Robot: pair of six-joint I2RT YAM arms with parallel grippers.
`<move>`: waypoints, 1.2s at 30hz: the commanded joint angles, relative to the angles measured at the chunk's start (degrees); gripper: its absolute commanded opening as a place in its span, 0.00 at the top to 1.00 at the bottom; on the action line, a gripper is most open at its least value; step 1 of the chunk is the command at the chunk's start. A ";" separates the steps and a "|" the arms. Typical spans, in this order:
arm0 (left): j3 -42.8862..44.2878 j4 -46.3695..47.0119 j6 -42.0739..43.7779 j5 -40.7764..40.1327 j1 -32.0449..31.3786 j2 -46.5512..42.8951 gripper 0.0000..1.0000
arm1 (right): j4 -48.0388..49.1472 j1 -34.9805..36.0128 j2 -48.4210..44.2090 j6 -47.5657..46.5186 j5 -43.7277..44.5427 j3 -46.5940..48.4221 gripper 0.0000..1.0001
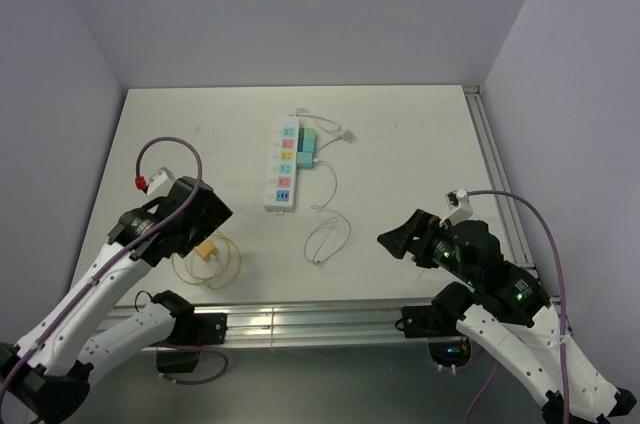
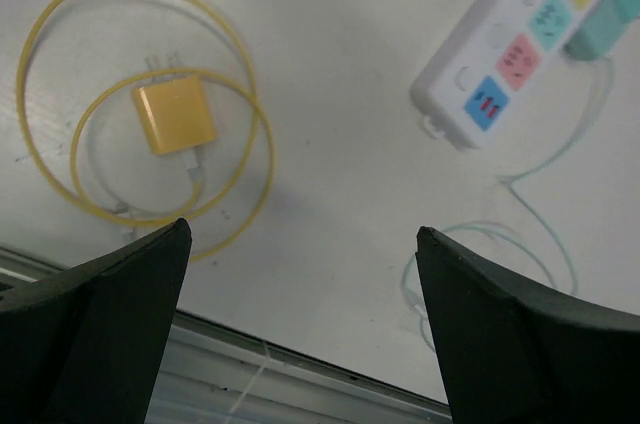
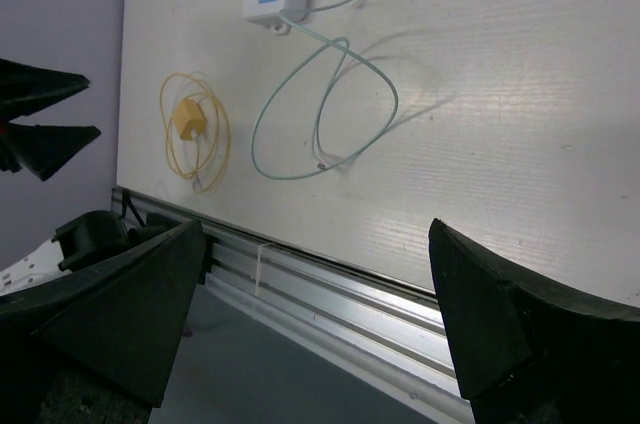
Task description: Insert the plug
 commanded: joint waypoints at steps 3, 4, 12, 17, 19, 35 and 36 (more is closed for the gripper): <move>-2.30 -6.20 -10.15 -2.87 0.76 7.85 0.01 | 1.88 -0.22 0.28 0.62 -0.61 0.48 0.00; -2.91 -5.67 -11.46 -3.40 0.85 8.82 0.01 | 1.70 -0.22 0.10 0.62 -0.61 0.40 0.00; -6.79 0.39 -13.85 -1.56 6.90 12.78 0.01 | 0.73 -0.22 -0.52 1.76 -0.26 -0.48 0.00; -8.63 3.64 -12.97 -0.33 9.72 17.87 0.02 | 1.17 -0.30 1.85 0.89 -0.70 -0.92 0.00; -9.60 5.83 -12.27 0.37 11.48 20.06 0.03 | 1.52 -0.22 2.47 0.62 -0.96 -1.10 0.00; -14.26 13.05 -12.35 3.63 15.44 28.51 0.46 | 1.87 -0.22 4.05 0.36 0.27 -1.80 0.03; -14.52 13.57 -12.18 3.89 15.61 28.43 0.53 | 1.87 -0.22 4.14 0.36 0.44 -1.71 0.03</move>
